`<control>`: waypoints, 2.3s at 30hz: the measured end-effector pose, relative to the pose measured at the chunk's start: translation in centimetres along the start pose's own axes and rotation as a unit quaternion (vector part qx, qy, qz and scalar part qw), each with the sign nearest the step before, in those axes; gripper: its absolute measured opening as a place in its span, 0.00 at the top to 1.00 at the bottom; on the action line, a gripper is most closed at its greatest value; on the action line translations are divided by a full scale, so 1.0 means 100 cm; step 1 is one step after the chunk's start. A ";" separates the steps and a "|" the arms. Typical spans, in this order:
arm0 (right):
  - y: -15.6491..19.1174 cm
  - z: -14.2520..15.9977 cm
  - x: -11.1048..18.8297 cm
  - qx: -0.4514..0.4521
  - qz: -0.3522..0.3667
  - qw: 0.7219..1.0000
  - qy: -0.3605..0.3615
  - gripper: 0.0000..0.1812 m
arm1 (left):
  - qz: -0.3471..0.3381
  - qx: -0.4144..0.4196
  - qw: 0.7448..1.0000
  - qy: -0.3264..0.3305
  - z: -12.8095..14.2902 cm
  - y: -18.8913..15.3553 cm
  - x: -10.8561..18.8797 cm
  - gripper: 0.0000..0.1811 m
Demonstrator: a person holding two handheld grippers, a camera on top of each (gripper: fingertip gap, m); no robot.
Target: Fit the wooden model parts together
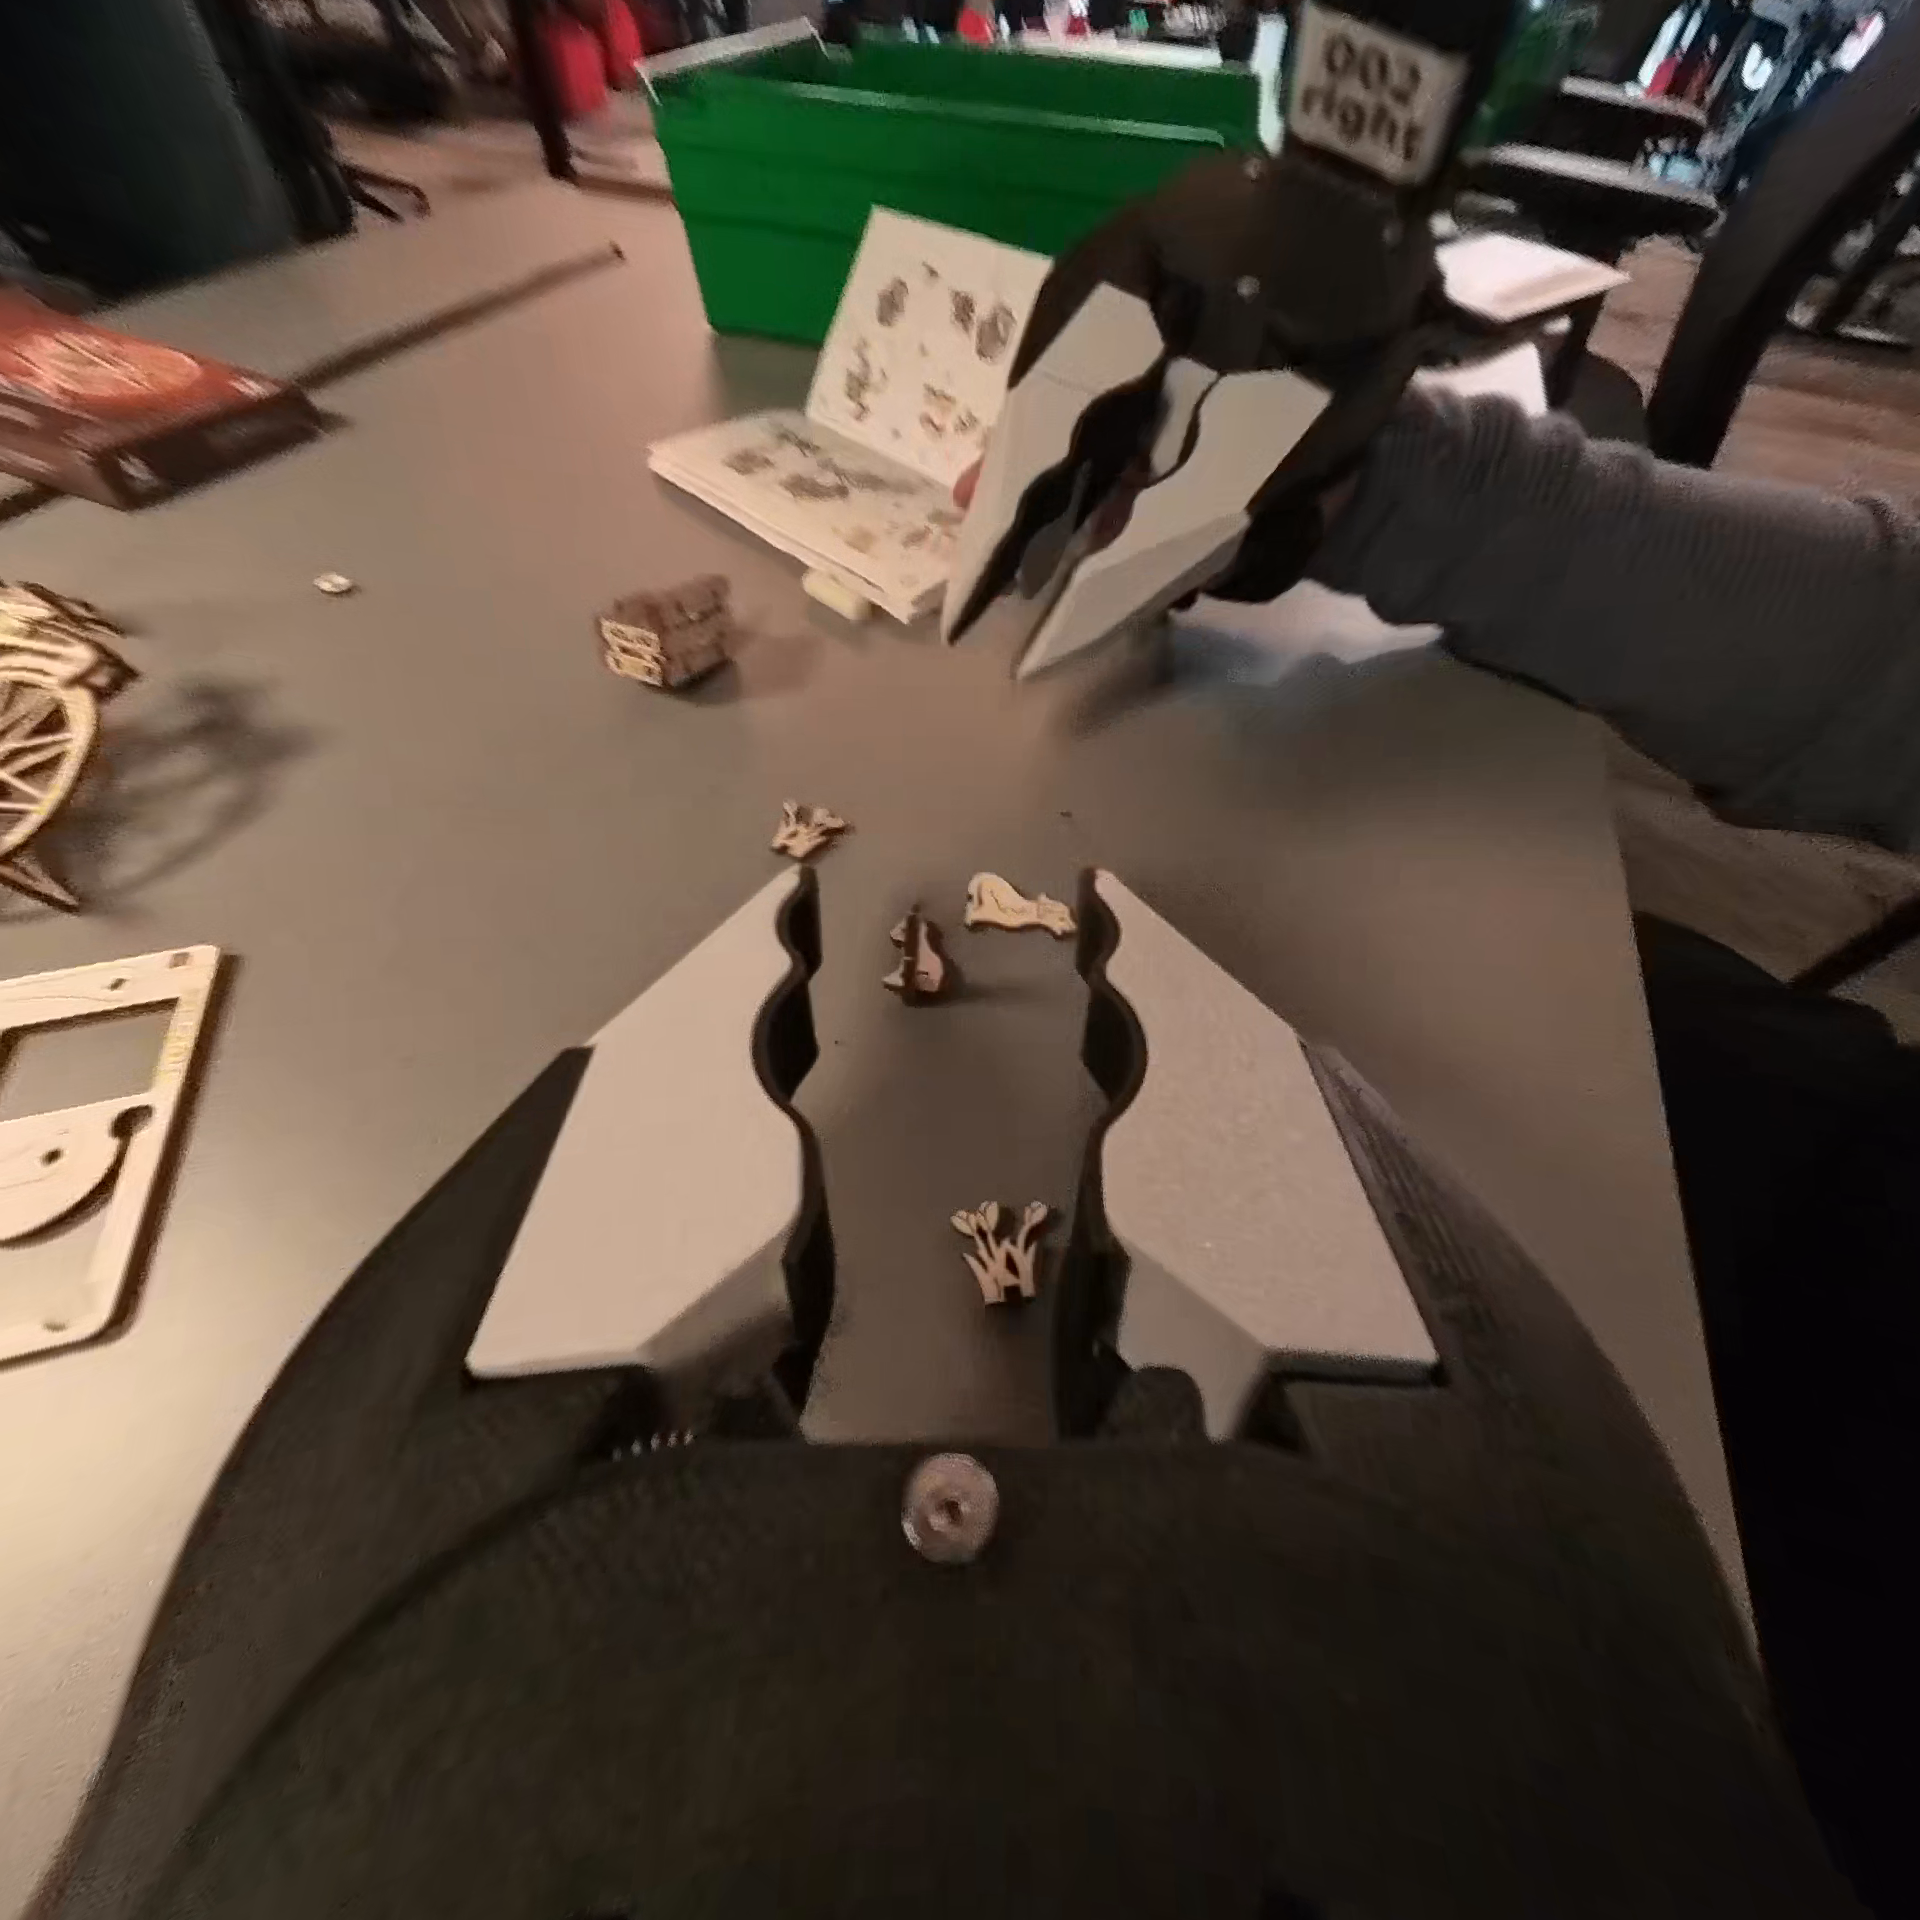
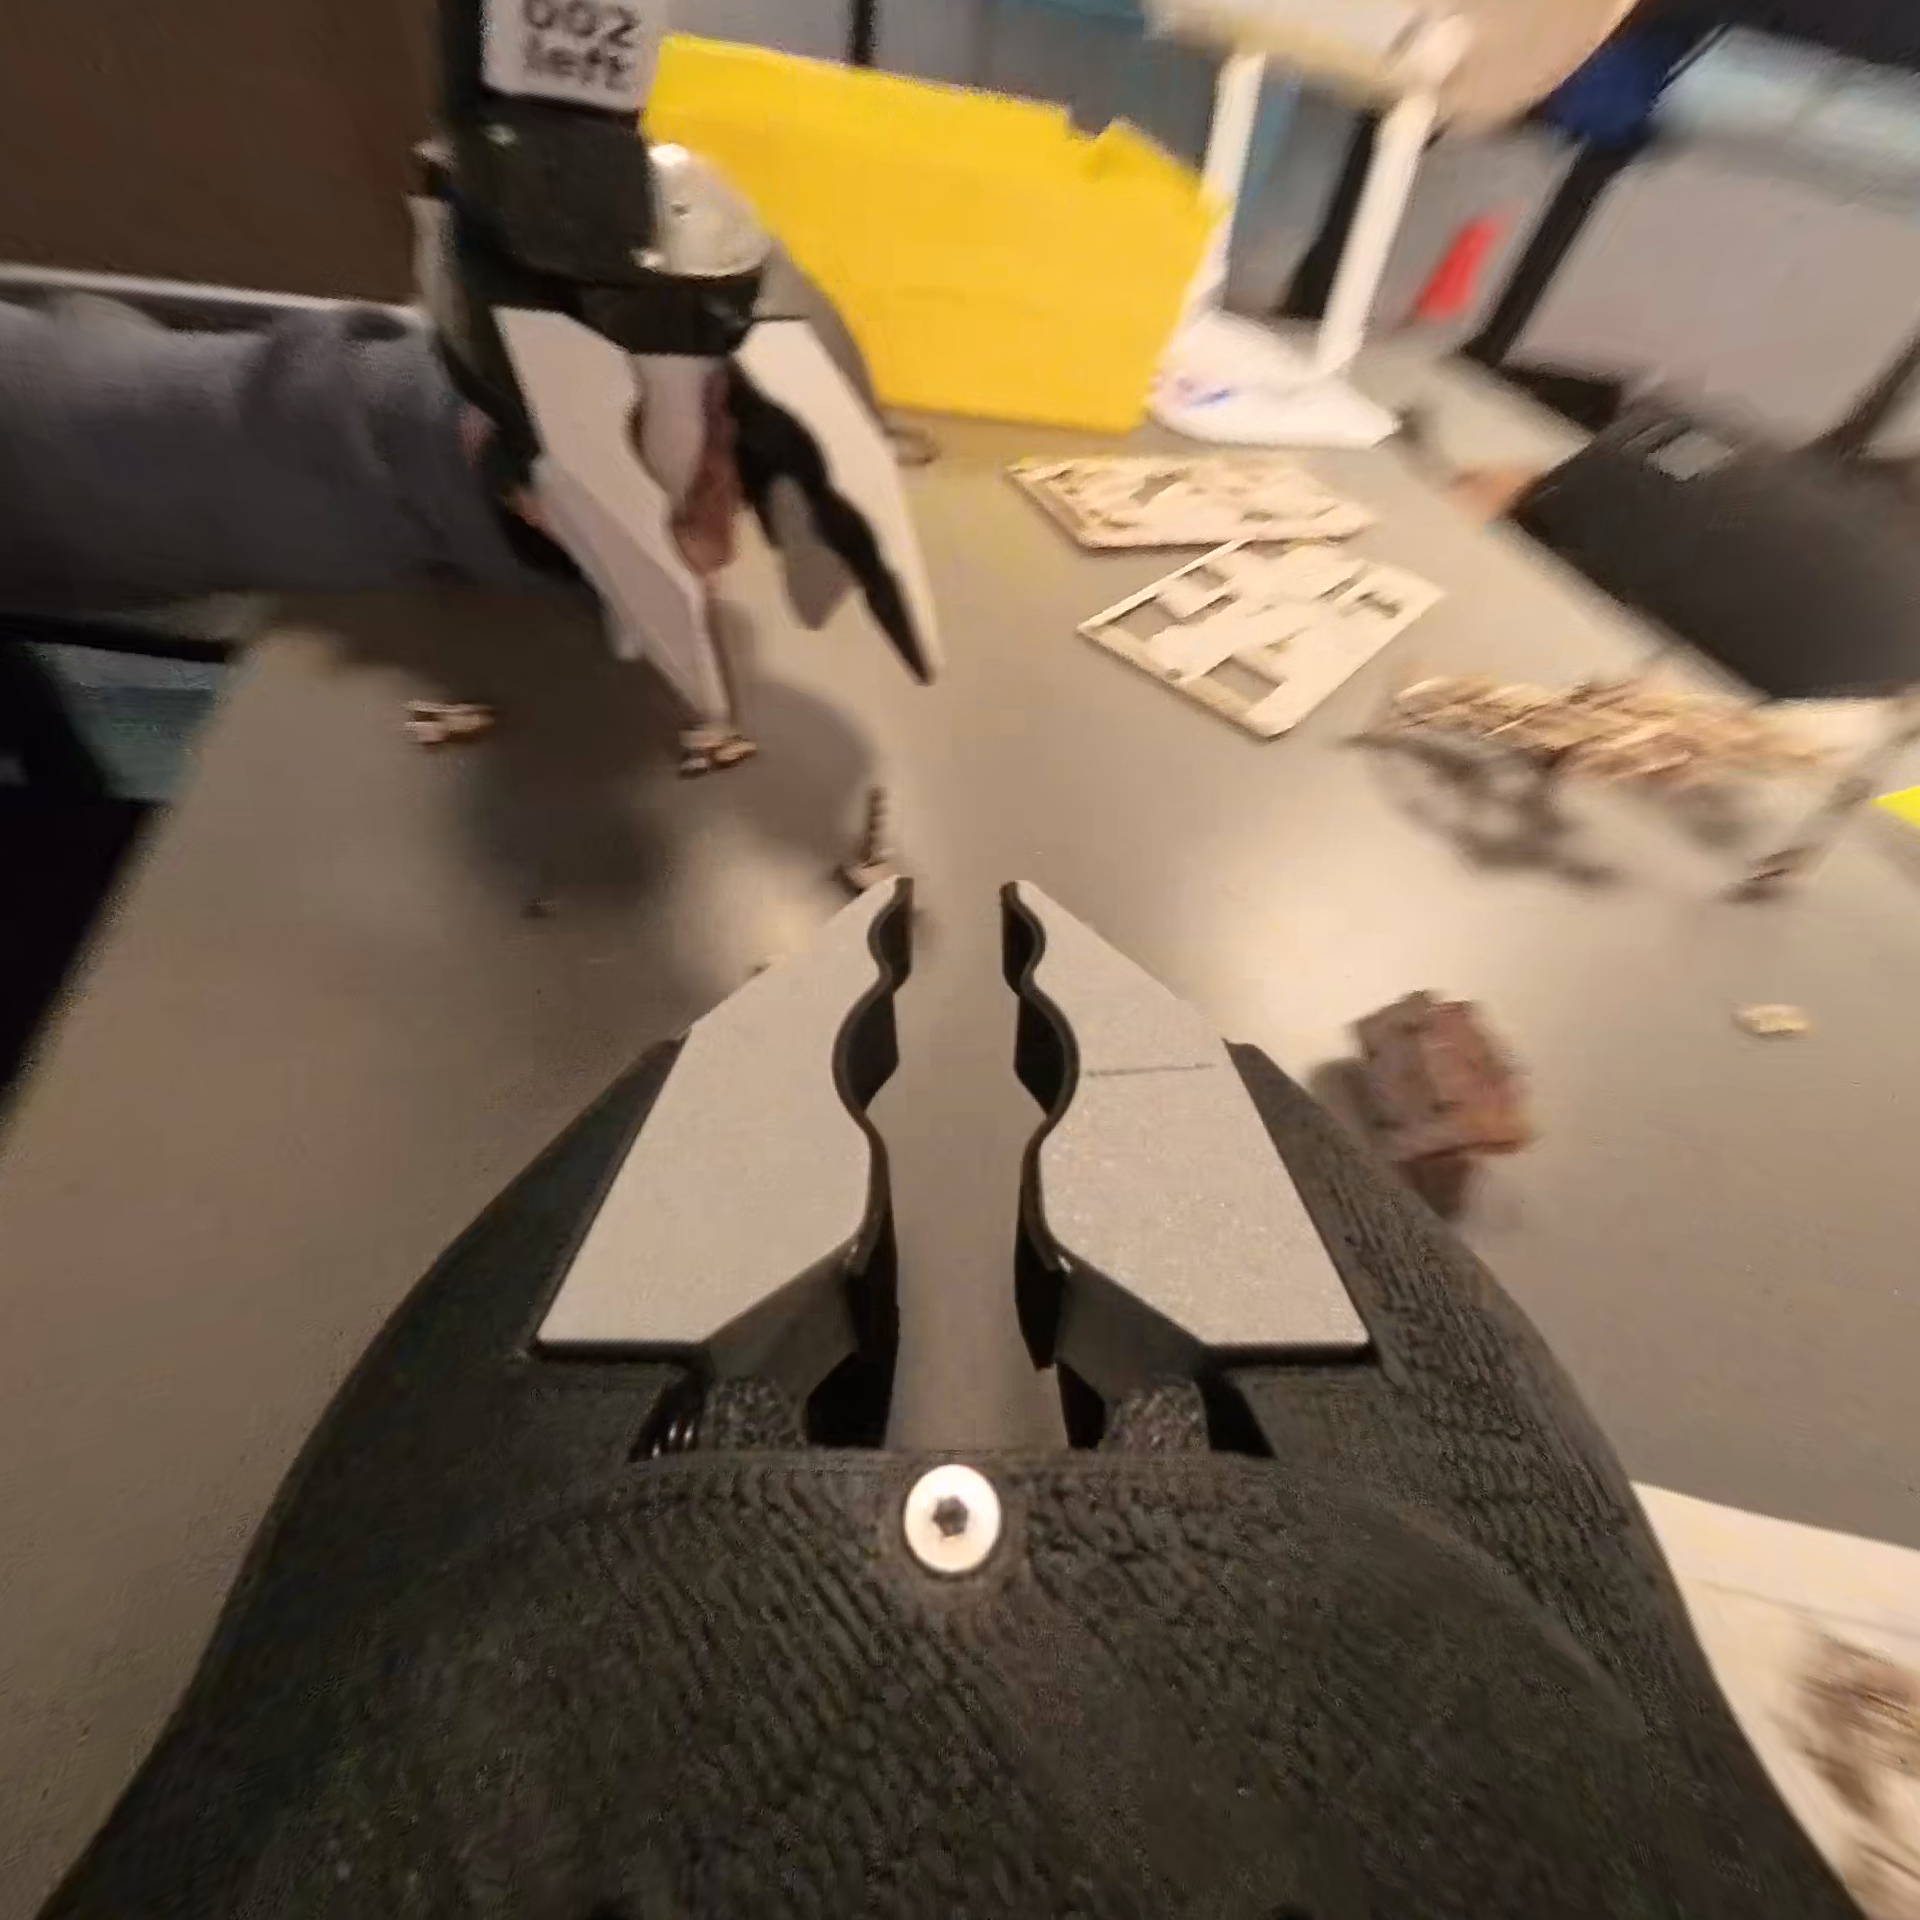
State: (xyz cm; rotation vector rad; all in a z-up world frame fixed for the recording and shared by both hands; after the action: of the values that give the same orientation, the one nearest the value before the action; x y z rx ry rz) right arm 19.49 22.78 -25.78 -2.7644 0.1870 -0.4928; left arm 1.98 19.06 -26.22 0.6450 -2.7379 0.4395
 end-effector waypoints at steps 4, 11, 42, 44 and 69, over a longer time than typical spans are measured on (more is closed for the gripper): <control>0.019 0.006 -0.021 -0.031 -0.072 0.993 0.090 0.82 | -0.020 -0.031 0.999 -0.018 -0.001 -0.003 0.002 0.71; 0.038 0.003 -0.039 -0.049 0.023 0.984 0.172 0.77 | -0.107 -0.036 0.988 -0.102 -0.013 0.008 0.023 0.72; 0.023 0.020 -0.018 -0.068 0.090 0.968 0.224 0.84 | -0.082 -0.209 0.971 -0.084 -0.008 -0.032 0.008 0.73; 0.014 0.024 -0.019 -0.085 0.062 0.971 0.213 0.83 | -0.081 -0.205 0.971 -0.089 -0.009 -0.032 0.010 0.73; 0.016 -0.027 -0.010 -0.078 -0.115 0.984 0.109 0.96 | -0.184 -0.457 0.868 -0.066 0.003 -0.055 -0.005 0.78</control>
State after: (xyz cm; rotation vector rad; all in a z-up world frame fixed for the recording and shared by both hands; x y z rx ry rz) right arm 17.47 20.72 -24.22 -2.8967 -0.0488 -0.8758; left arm 4.91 14.42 -25.44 0.8743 -2.4207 -0.9641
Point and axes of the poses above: each gripper's, where its closed fingertips meet, x back along the fingers, z out of its underside, y = z × x across the jaws, the point moved 7 cm from there along x, back along the fingers, and after that the axes turned 11 degrees about x, right-handed, at the moved point
